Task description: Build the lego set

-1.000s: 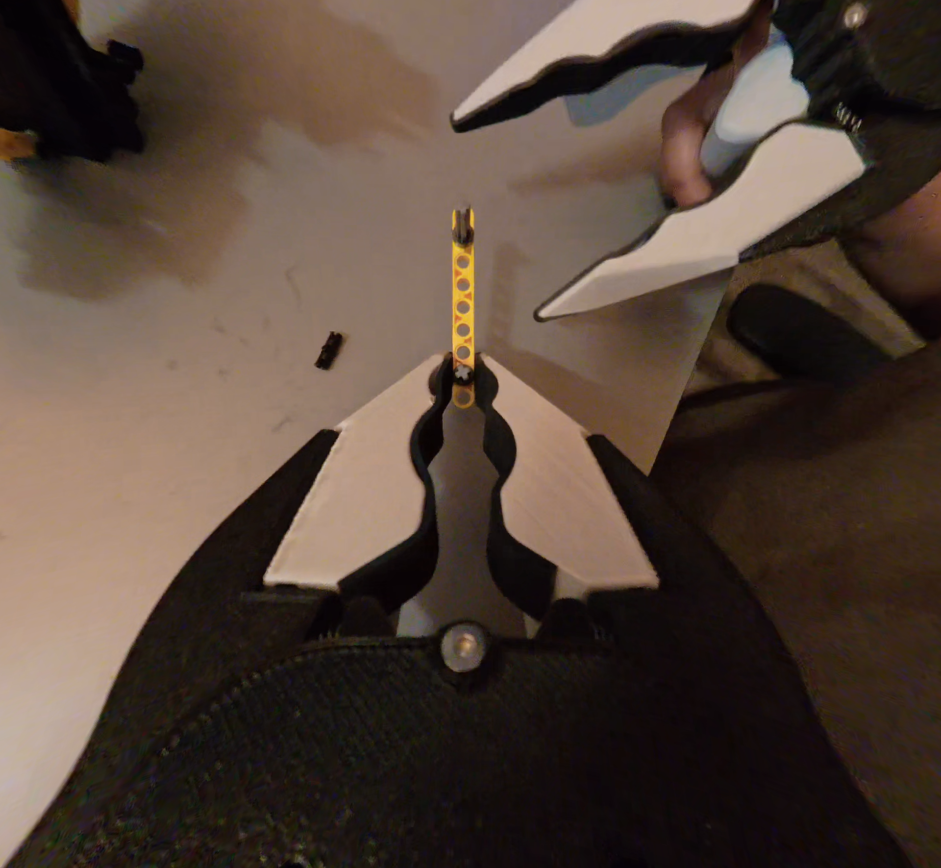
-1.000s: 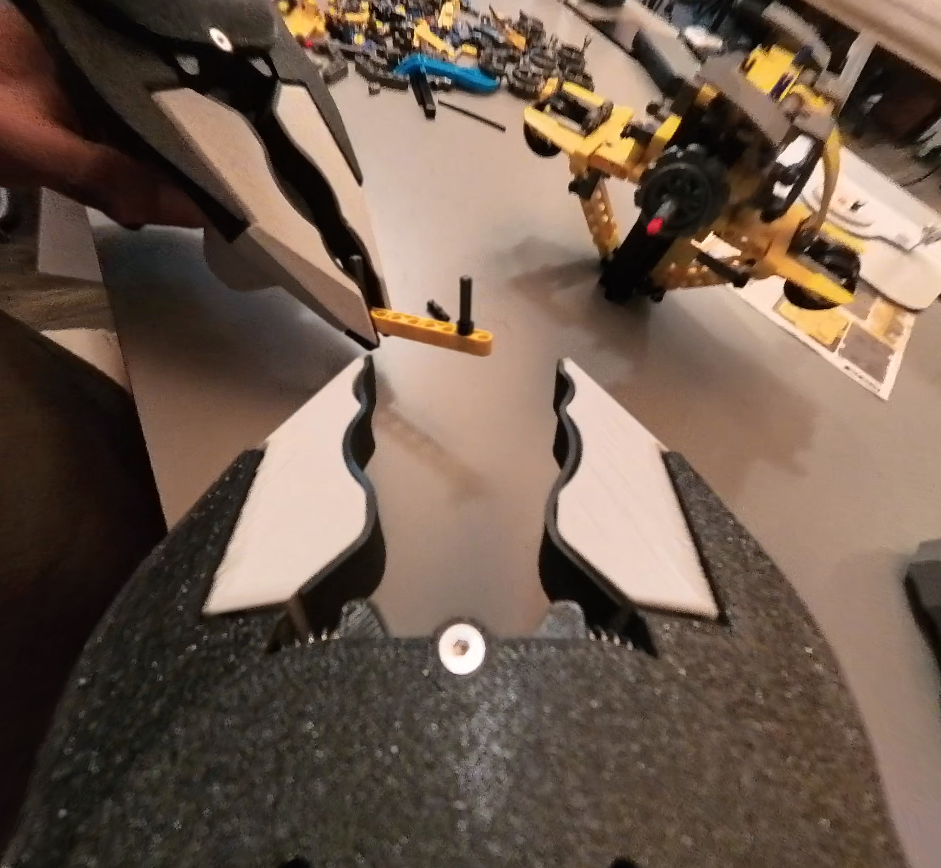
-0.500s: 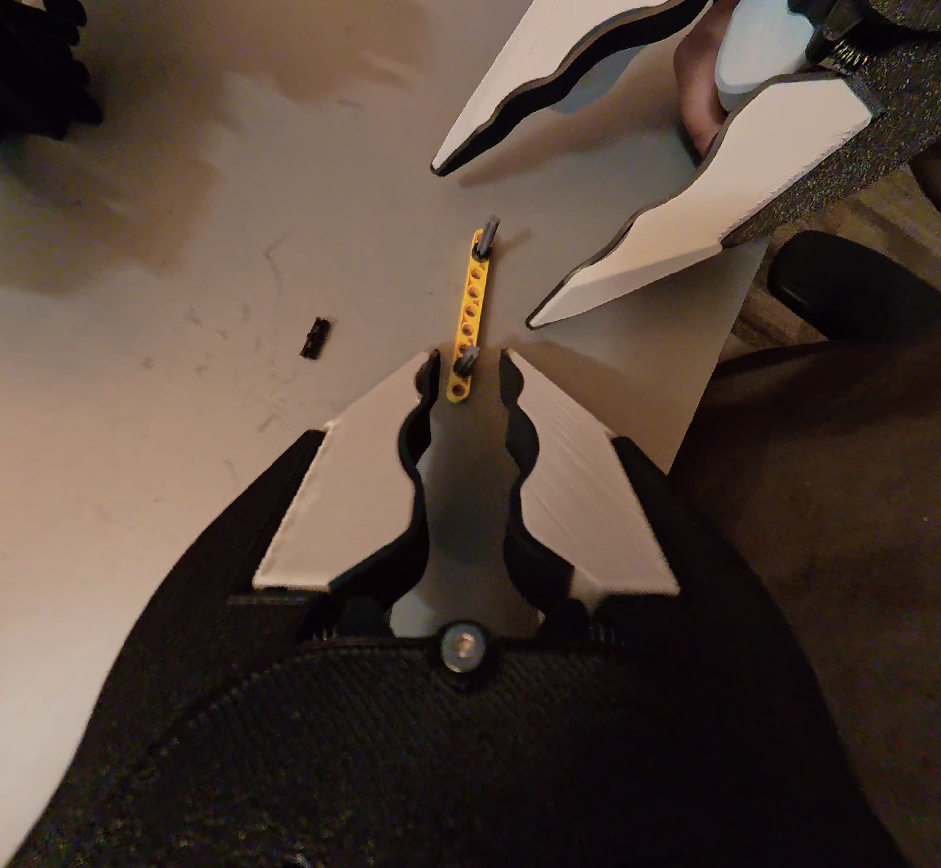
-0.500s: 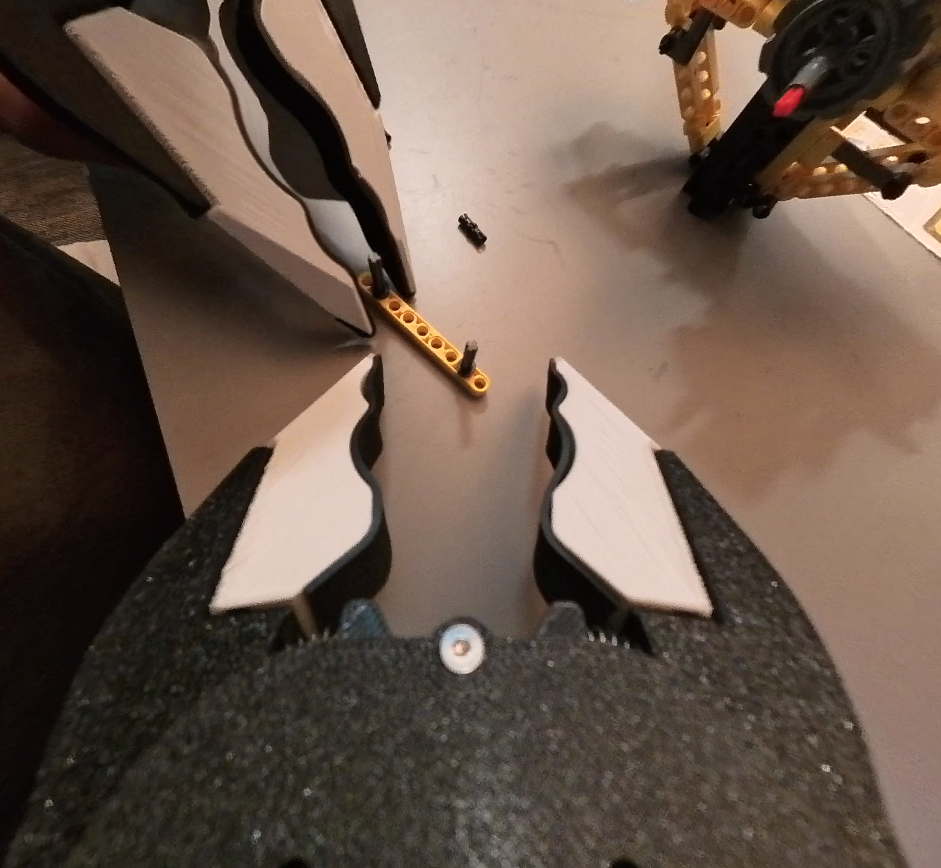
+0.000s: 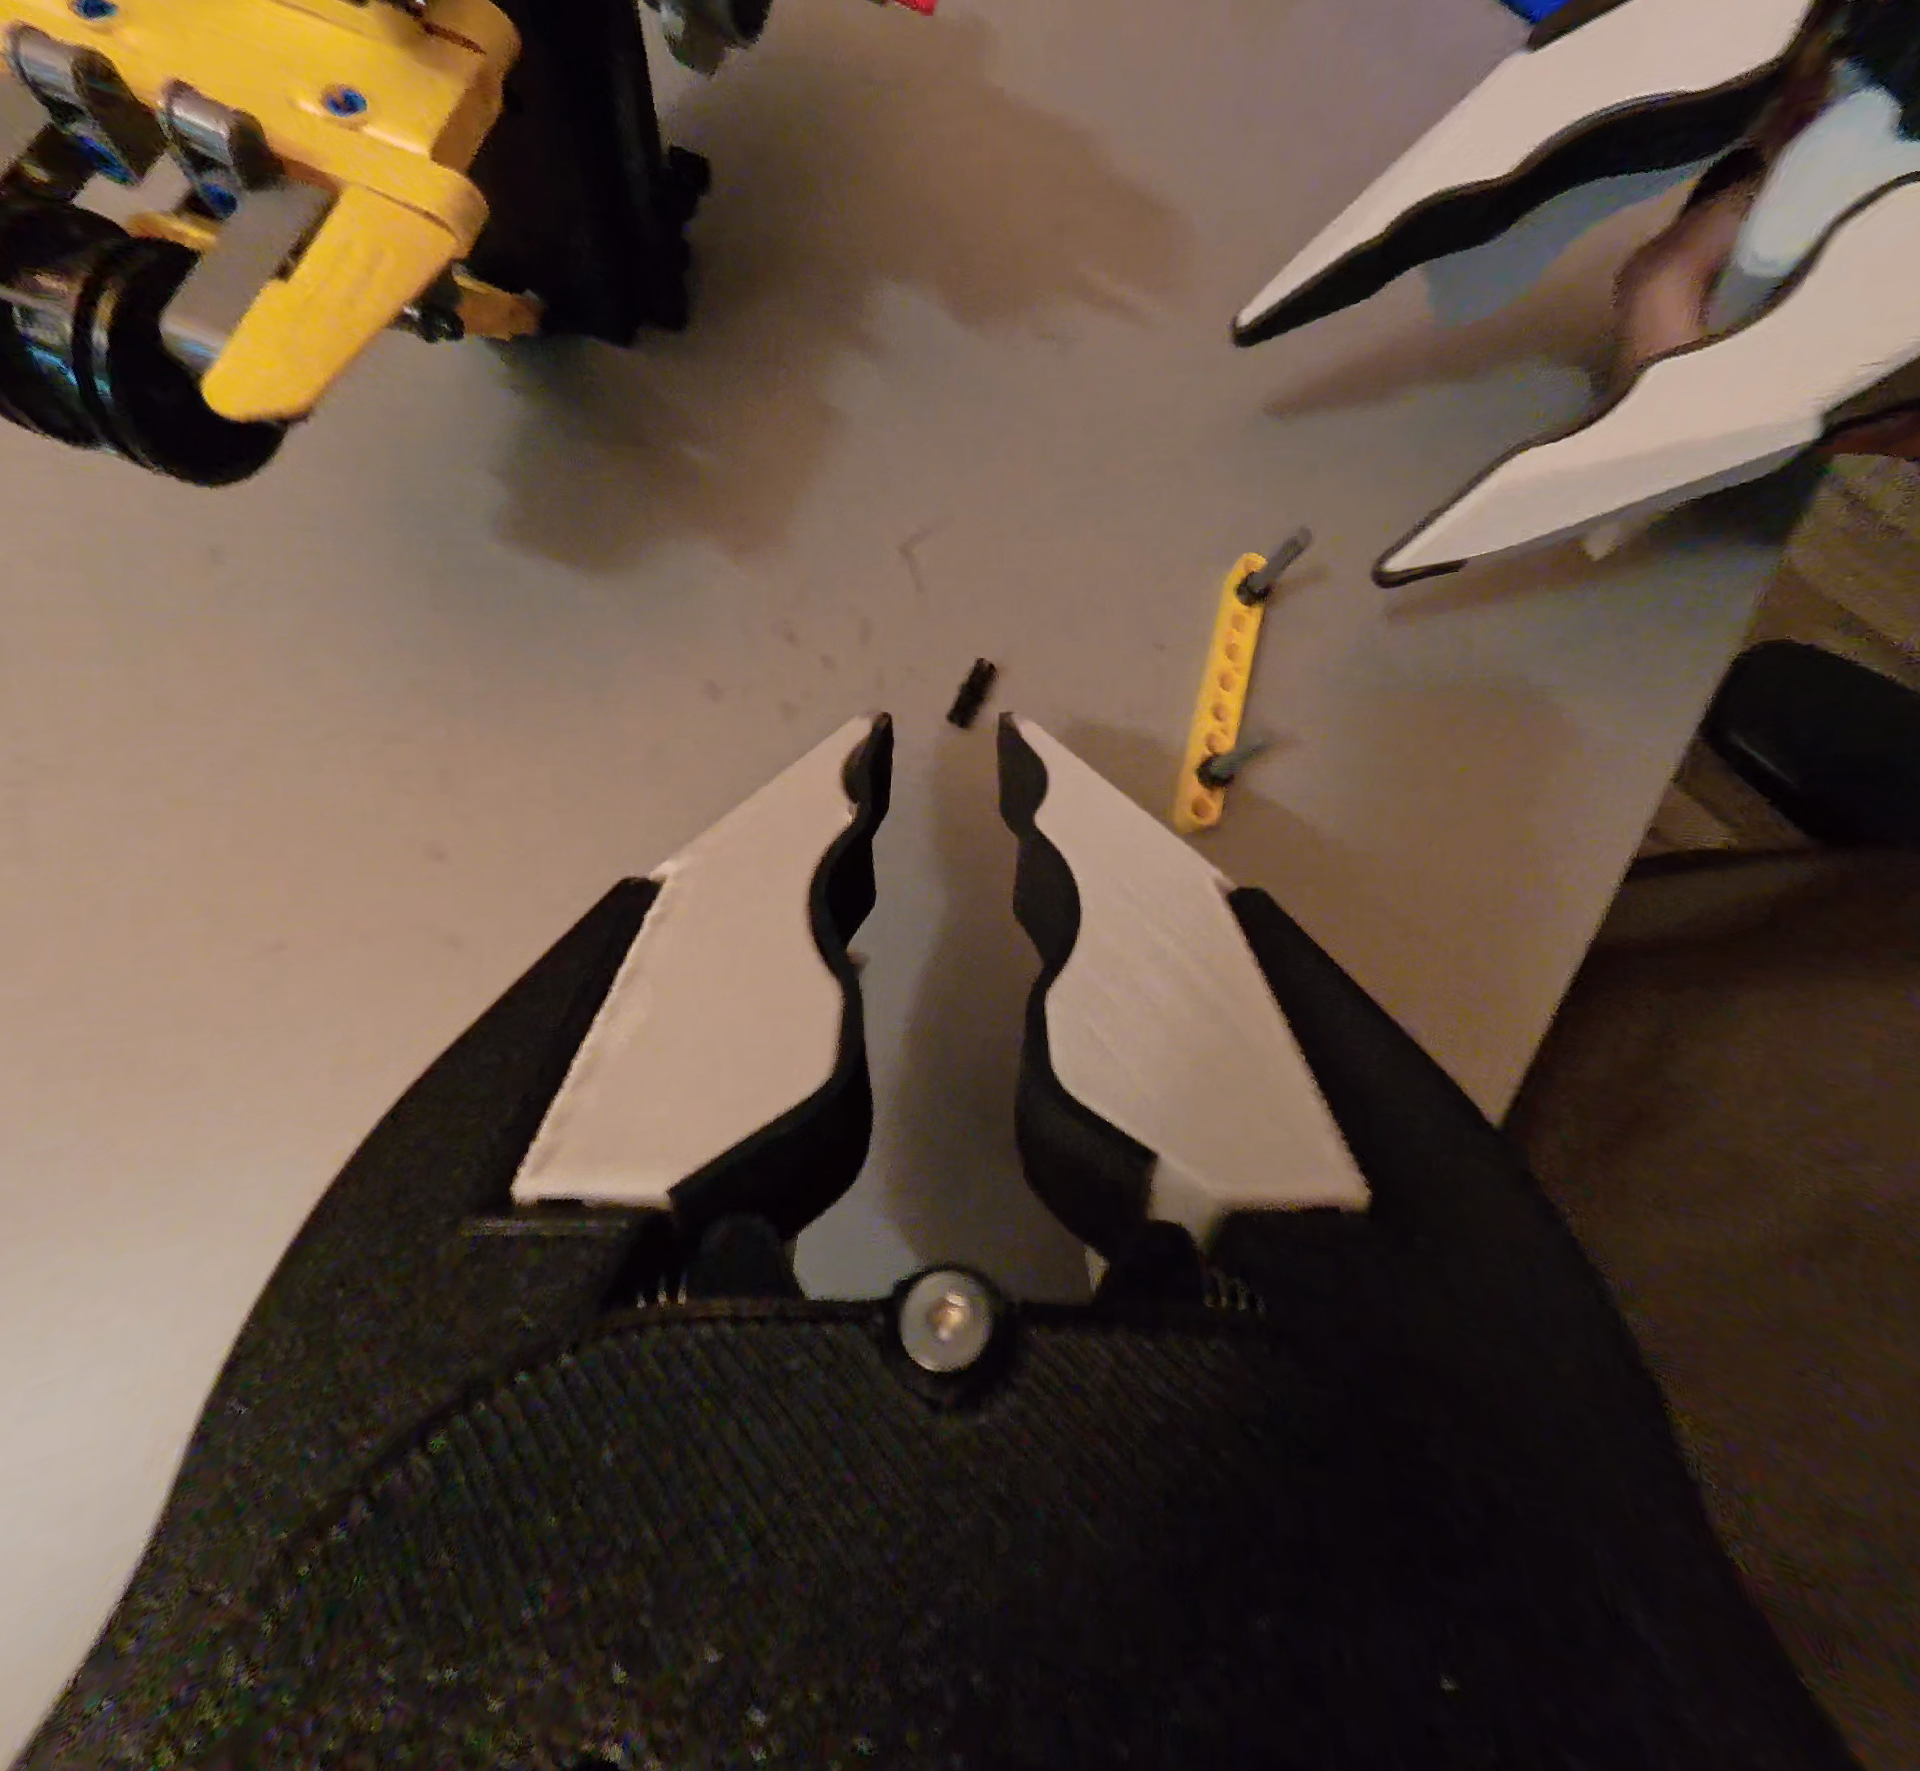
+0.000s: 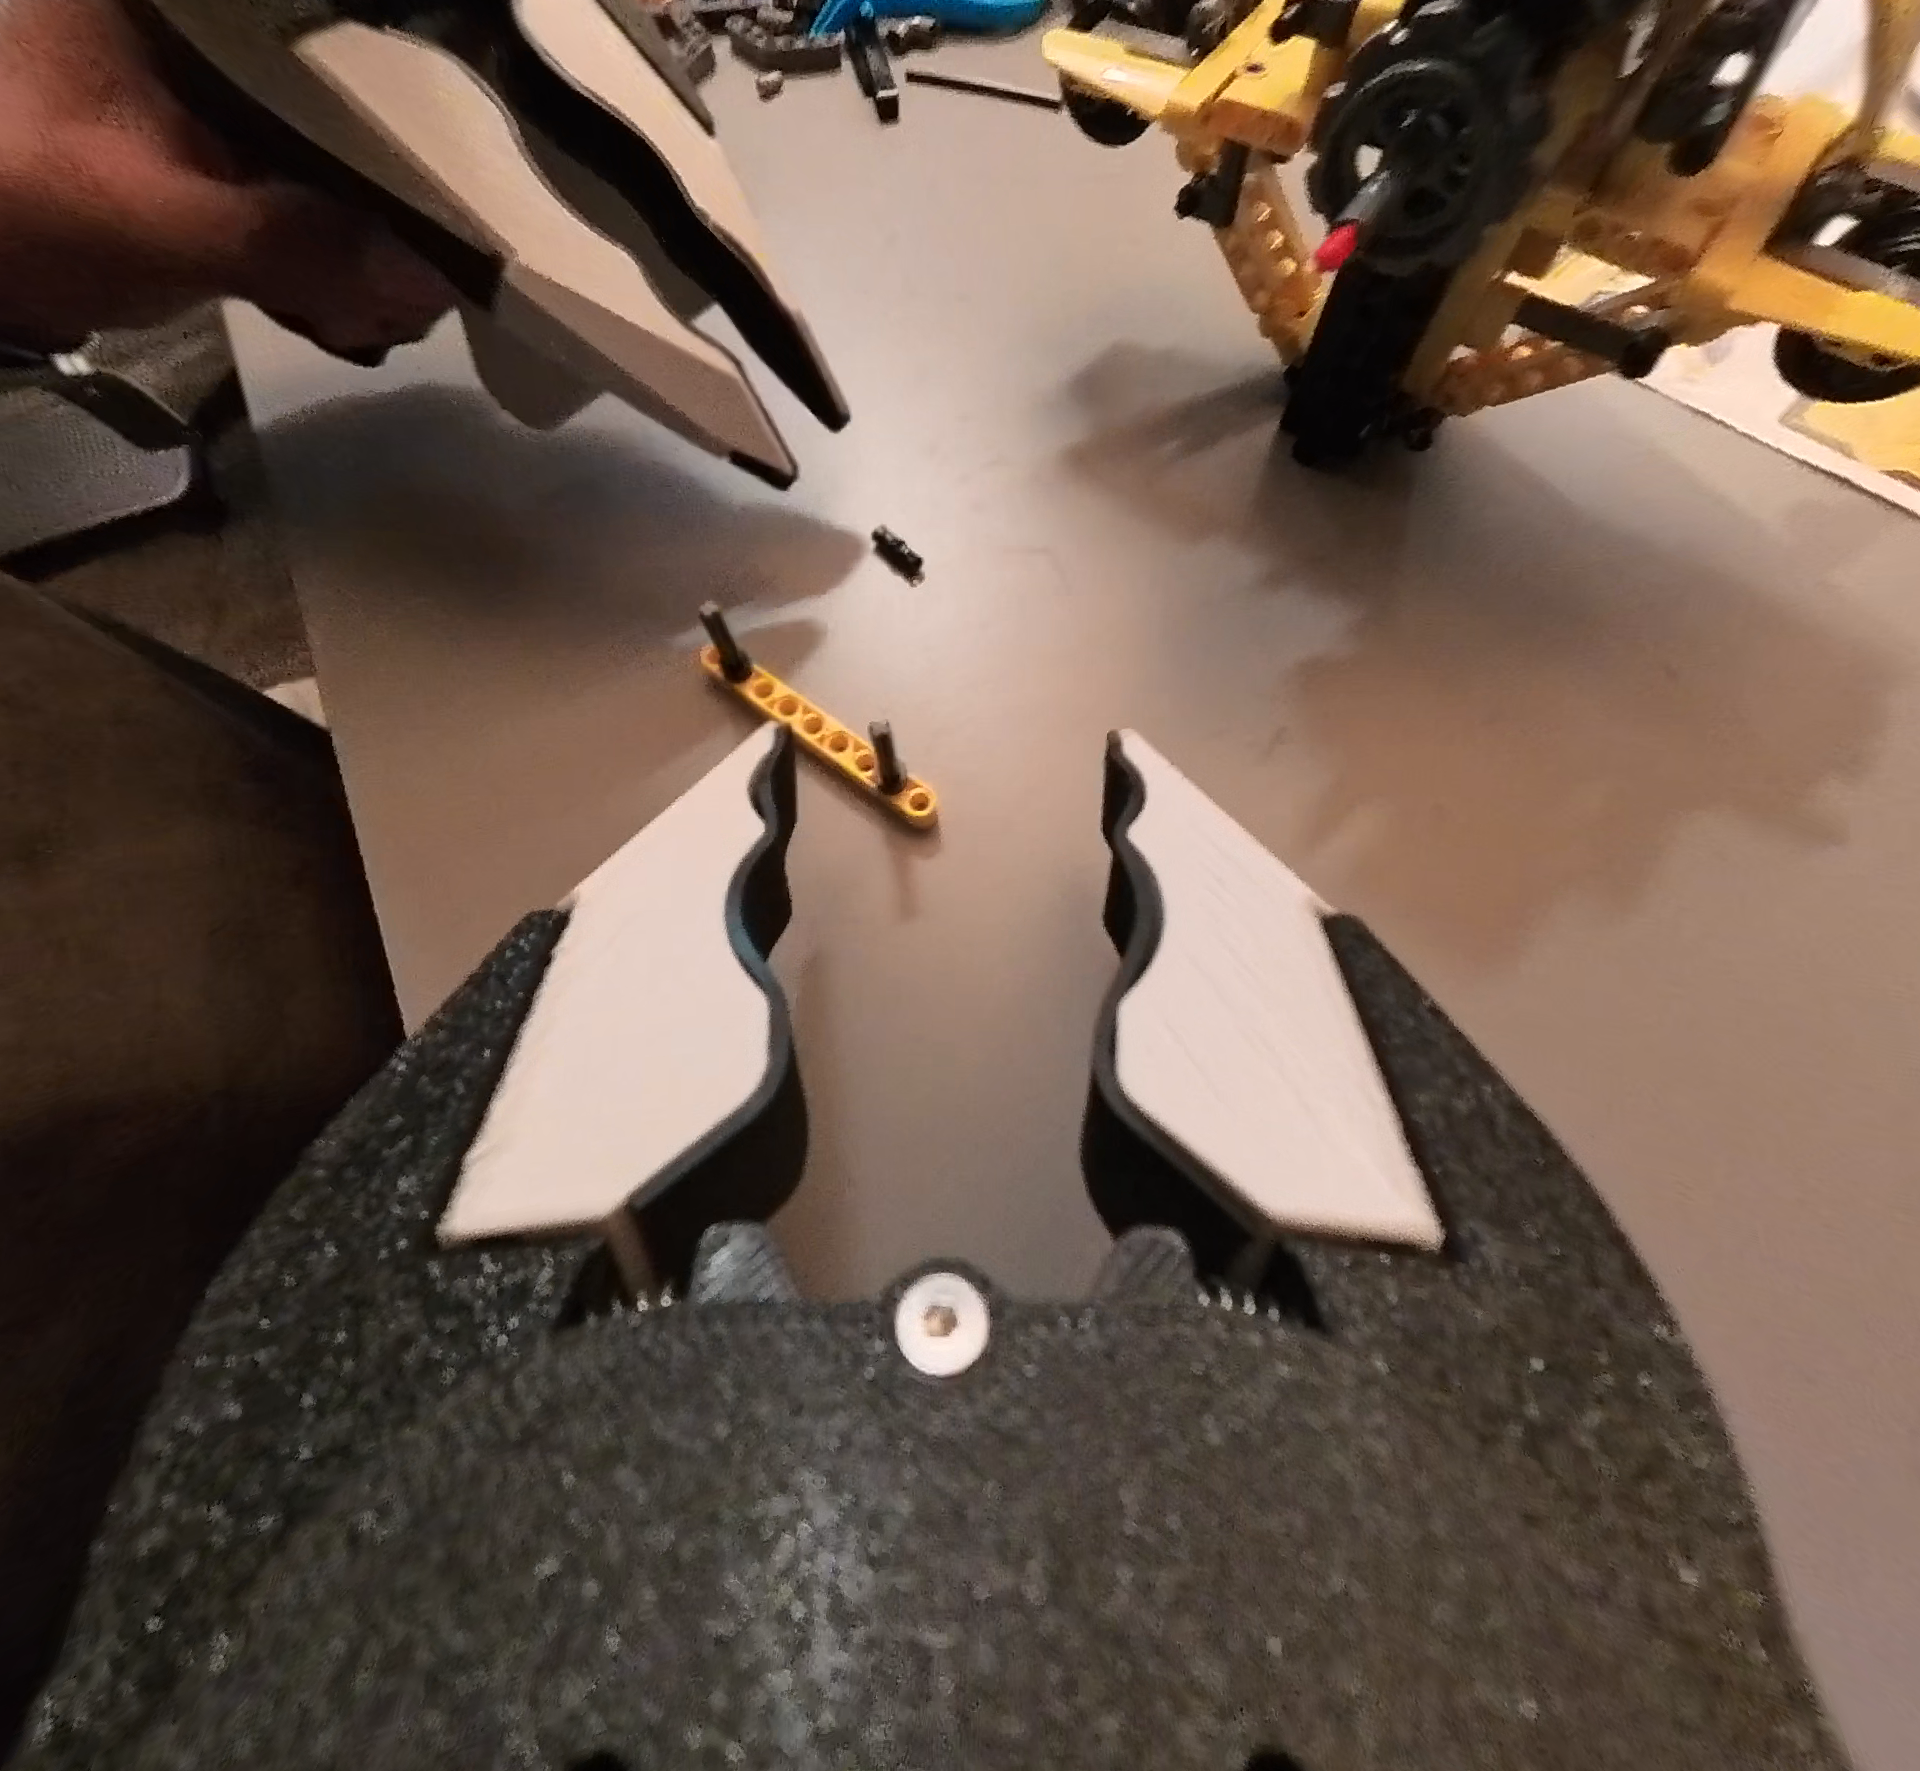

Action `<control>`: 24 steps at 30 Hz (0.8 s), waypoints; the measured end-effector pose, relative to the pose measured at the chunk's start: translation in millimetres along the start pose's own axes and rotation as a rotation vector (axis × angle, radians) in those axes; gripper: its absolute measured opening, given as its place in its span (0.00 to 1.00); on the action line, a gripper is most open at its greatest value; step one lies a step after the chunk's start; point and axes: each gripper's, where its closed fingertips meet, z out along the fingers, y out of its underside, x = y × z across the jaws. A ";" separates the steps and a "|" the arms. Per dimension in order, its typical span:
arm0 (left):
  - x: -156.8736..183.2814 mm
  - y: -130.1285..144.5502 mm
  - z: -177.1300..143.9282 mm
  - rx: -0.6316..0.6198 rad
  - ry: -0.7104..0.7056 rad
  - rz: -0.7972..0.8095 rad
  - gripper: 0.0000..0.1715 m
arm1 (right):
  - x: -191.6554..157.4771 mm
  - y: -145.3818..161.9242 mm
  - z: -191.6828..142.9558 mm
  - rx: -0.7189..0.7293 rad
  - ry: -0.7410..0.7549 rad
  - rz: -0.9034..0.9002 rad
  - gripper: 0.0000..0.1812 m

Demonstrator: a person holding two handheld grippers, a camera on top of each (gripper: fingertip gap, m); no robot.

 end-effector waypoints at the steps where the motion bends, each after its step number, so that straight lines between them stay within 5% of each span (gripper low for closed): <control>1: -1.3 -1.2 3.7 -0.011 -0.005 0.009 0.11 | 2.0 -1.2 -1.1 0.010 0.008 0.009 0.32; 6: 6.5 4.4 22.6 -0.106 0.025 0.076 0.12 | 9.0 -5.7 -7.1 0.055 0.056 0.025 0.32; 10: 8.8 6.6 24.8 -0.127 0.009 0.124 0.02 | 10.7 -6.5 -12.2 0.077 0.068 0.046 0.32; 15: 17.9 -22.8 7.4 0.062 0.028 0.105 0.02 | 14.3 -14.7 -20.1 0.135 0.061 0.087 0.30; 19: 49.7 -48.6 -12.8 0.238 0.126 0.200 0.02 | -1.5 -42.5 -29.4 0.205 -0.083 0.114 0.07; 24: 71.4 -58.8 -23.1 0.330 0.086 0.348 0.02 | -23.1 -59.8 -27.5 0.122 -0.294 0.210 0.13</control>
